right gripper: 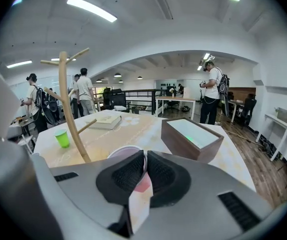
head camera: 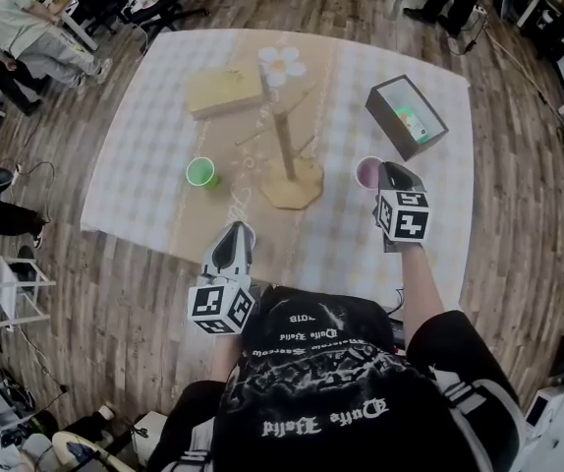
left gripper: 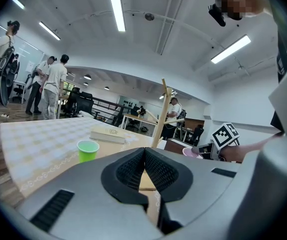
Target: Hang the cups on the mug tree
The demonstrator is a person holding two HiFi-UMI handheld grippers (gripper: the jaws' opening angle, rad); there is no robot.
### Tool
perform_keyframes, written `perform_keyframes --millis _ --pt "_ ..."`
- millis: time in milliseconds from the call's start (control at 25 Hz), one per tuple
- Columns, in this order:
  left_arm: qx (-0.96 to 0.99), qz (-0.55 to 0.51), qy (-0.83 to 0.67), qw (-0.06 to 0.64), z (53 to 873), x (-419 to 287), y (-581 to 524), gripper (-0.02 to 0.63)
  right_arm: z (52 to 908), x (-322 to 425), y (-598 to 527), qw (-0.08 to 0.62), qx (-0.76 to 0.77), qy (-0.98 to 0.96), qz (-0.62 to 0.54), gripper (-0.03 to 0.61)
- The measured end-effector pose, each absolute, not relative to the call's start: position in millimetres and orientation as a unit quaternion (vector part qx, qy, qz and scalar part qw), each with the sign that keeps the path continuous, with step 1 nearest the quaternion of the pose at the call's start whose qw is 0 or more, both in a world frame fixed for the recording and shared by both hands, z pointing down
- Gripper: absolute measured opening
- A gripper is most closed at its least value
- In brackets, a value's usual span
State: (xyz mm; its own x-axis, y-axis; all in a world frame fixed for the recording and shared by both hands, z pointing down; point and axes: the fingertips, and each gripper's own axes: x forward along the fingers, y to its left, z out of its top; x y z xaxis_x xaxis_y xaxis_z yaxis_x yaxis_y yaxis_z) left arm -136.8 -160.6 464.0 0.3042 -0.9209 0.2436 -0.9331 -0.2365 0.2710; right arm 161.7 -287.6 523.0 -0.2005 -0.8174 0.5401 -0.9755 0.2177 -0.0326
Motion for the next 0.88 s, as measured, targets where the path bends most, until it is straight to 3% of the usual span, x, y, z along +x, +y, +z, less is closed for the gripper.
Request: perform_keyframes --millis 880 --pt "0.724 0.018 -0.659 0.203 477.5 -191.7 -132.4 0.020 499.2 81.1 -335.9 0.245 0.539 -0.801 0.090 0.028"
